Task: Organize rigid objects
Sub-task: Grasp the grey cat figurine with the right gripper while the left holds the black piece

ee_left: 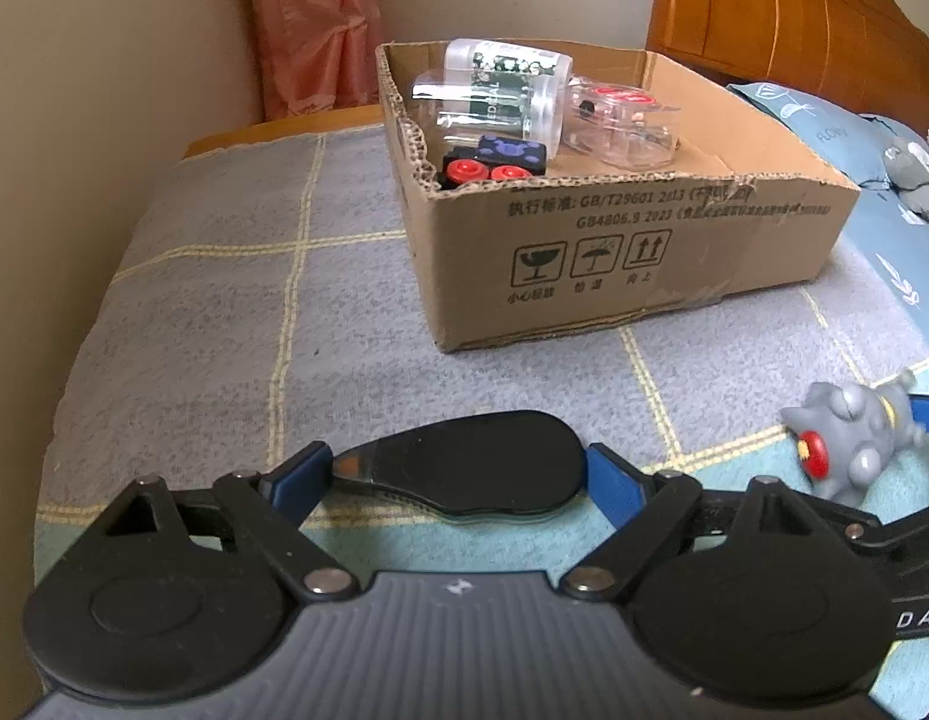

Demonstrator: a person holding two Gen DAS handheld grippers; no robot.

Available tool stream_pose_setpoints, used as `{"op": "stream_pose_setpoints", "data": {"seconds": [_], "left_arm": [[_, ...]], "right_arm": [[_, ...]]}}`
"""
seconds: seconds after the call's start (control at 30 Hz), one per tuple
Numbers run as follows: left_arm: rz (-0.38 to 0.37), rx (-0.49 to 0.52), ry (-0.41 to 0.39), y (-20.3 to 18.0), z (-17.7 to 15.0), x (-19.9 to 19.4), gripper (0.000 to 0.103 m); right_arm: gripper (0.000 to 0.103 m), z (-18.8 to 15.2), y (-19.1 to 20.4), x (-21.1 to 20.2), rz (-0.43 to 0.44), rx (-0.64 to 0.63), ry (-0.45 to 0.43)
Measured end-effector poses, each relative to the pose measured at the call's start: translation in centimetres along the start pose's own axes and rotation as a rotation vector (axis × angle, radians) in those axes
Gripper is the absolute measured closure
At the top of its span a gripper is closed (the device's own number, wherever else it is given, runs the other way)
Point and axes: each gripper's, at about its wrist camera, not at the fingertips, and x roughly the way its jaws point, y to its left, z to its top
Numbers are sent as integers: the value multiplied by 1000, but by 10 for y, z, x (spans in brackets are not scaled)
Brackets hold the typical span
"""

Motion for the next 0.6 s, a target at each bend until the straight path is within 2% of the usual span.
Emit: {"op": "stream_pose_setpoints", "data": {"seconds": [0.2,0.37,0.6], "left_arm": [[1,3,-8,-1,0,1,13],[8,-51,3,0,3,0,11],[31,-65,13,-3,4,1,13]], "right_arm": [[0,4,-3,-11,-25,70,9],[2,12,4,-7,-57,62,5],[17,13,5,-2,-107,56,19]]}}
